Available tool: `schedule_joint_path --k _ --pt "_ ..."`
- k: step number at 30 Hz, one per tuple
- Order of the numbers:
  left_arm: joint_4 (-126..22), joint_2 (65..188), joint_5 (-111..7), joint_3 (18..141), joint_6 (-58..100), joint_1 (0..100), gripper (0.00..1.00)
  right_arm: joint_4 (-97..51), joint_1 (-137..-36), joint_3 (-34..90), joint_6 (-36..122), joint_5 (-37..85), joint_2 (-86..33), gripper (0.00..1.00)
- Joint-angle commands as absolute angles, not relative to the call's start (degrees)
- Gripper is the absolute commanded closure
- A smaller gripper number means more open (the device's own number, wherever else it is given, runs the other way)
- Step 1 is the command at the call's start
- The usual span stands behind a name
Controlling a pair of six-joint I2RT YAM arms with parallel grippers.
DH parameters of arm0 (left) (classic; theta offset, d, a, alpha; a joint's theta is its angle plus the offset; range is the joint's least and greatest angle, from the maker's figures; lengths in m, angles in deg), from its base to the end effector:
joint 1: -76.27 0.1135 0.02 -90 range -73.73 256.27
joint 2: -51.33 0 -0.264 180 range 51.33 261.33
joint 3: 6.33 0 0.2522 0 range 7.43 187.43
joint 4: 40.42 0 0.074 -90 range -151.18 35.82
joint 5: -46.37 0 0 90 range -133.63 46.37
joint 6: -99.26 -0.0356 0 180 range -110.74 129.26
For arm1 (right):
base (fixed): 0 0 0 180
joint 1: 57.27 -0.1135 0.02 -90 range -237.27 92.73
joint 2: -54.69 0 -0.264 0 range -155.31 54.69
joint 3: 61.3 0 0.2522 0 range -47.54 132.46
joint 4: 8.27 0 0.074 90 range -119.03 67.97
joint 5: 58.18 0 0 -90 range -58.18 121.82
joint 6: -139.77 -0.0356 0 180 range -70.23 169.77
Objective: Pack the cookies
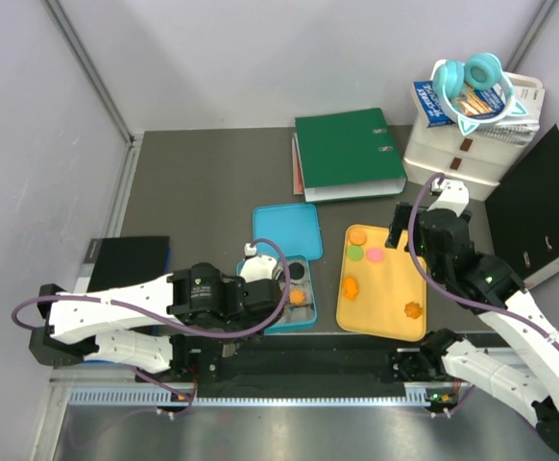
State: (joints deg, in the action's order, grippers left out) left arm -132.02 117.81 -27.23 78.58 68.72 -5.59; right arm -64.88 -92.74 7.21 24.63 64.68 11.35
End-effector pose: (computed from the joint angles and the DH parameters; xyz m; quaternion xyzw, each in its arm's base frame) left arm 0.0362 -0.1819 0.3318 0.1697 0.9645 -0.0899 0.1811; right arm 0.1292 0.0683 0.3478 0.0625 0.8457 0.0237 0.5295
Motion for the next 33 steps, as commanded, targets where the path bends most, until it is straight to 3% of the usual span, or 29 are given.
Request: schedule_joint_path --k 1,18,25,28,33 --pt "-140.6 116.5 -25.4 78.8 69.2 -5.9 0.49 -63.7 -93.1 8.4 24.5 64.3 11.1 0.01" --pt "-140.7 115.6 -22.0 80.2 70.0 -5.8 0.48 -63.6 -93.2 7.8 24.5 64.3 11.4 0.01" --pt "-140.0 115.5 -3.8 85.5 75.1 -5.5 0.58 -62.9 -93.1 7.3 24.2 63.9 11.5 0.01" --pt "-135.9 118.1 2.2 86.4 71.5 -2.7 0.57 -62.6 -93.2 7.2 23.8 63.0 11.4 0.01" --pt "-122.6 121.6 -0.6 83.6 60.3 12.4 0.64 -62.5 -93.2 7.7 23.7 62.4 11.5 0.01"
